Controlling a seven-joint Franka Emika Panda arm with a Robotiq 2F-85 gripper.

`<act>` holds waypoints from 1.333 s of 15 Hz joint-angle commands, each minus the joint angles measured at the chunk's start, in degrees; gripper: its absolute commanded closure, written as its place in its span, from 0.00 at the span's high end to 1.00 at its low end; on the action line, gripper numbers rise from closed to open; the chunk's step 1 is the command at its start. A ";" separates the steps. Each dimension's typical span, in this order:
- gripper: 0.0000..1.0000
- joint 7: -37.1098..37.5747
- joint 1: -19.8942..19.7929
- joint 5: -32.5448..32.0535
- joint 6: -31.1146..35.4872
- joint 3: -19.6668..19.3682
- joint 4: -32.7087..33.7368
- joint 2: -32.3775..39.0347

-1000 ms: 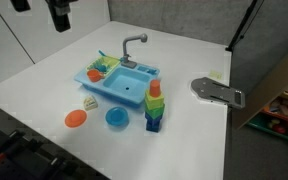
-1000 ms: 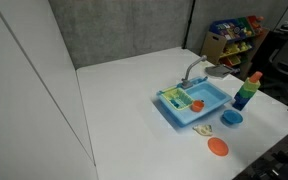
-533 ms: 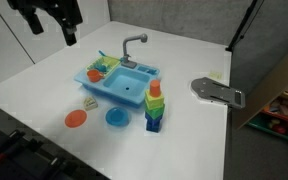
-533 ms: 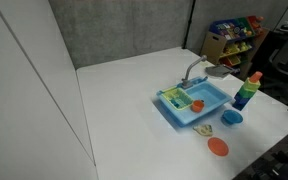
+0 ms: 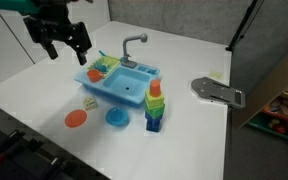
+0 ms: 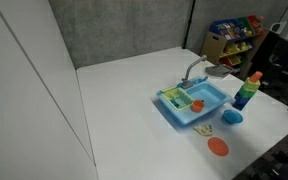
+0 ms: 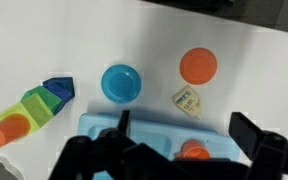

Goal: Put the toy bottle in the toy sink

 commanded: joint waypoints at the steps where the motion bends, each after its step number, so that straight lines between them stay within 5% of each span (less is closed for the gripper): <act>1: 1.00 1.85 -0.03 -2.43 3.01 0.54 0.04 3.67; 8: 1.00 0.36 0.18 -1.06 2.06 0.08 -0.21 3.13; 20: 1.00 -3.43 3.77 2.55 16.16 2.98 -1.23 17.01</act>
